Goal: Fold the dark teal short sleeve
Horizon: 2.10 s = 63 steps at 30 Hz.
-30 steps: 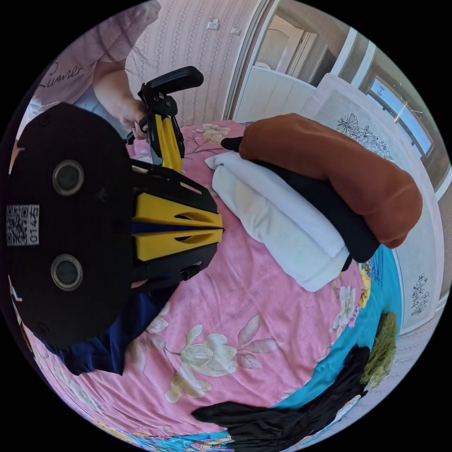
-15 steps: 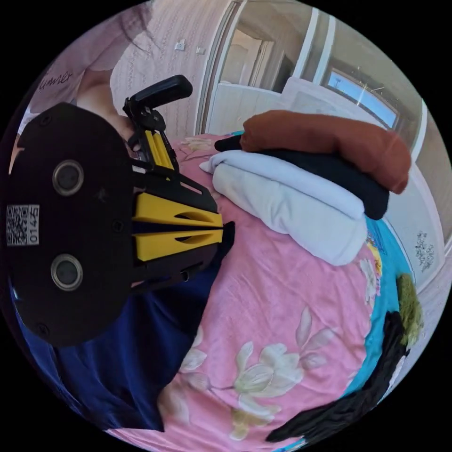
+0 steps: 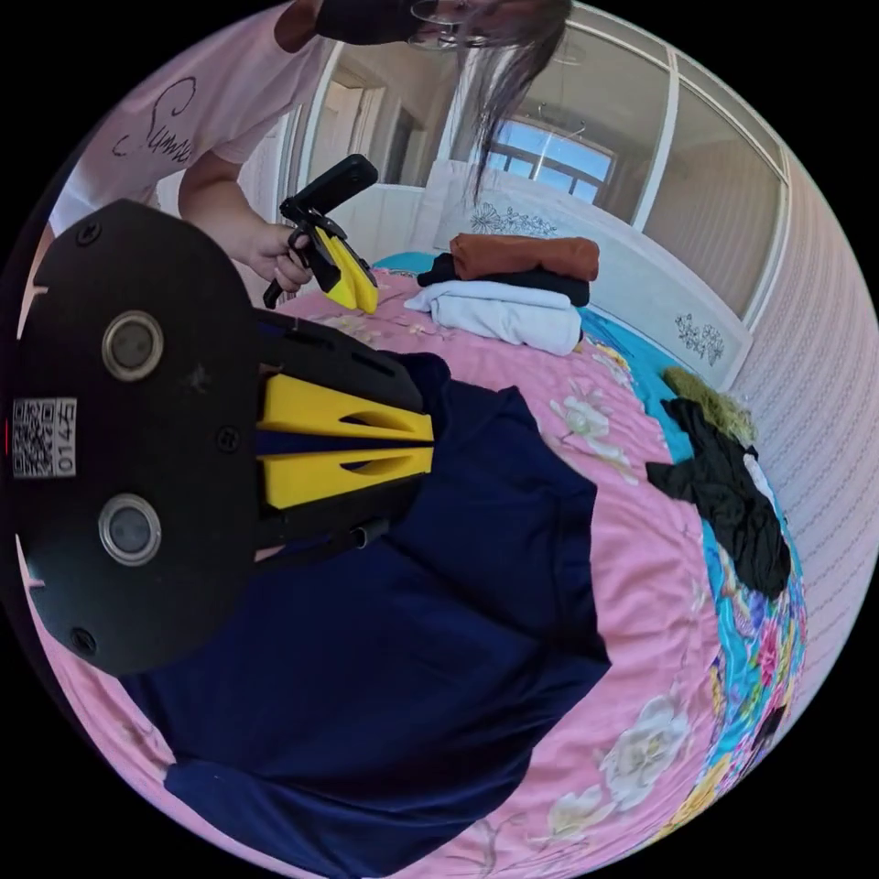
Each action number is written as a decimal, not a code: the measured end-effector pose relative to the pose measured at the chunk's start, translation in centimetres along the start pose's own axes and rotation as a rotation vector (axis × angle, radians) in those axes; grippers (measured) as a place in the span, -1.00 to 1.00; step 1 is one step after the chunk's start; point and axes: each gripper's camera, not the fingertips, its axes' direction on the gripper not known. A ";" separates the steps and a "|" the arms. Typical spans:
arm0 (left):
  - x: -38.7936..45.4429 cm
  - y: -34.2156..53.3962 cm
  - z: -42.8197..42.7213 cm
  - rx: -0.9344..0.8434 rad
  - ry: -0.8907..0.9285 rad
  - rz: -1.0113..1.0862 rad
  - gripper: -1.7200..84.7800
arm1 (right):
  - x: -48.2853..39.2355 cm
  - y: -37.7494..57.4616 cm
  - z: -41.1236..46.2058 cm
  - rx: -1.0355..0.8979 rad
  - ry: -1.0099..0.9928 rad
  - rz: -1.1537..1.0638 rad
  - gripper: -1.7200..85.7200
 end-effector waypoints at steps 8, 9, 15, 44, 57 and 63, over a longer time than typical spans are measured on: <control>0.5 0.0 1.8 -0.110 -0.237 -0.003 -0.81 | 1.4 -0.6 -0.7 -0.020 0.041 -0.044 -0.91; 0.4 -0.1 2.5 -0.119 -0.234 -0.010 -0.80 | 0.9 -1.2 -0.2 -0.033 0.024 -0.075 -0.90; 0.2 -0.5 6.4 -0.198 -0.289 -0.074 -0.86 | -3.0 -7.5 6.7 -0.179 0.071 -0.305 -0.82; 7.4 -7.1 15.2 -0.295 -0.242 -0.011 -0.85 | 9.4 3.4 6.6 -0.249 0.141 -0.186 -0.92; 9.8 -7.4 19.0 -0.375 -0.206 0.050 -0.84 | 16.6 9.2 7.2 -0.221 0.134 -0.137 -0.95; 12.9 -8.9 16.4 -0.354 -0.175 0.112 -0.81 | 18.9 16.7 1.8 0.009 0.078 -0.100 -0.94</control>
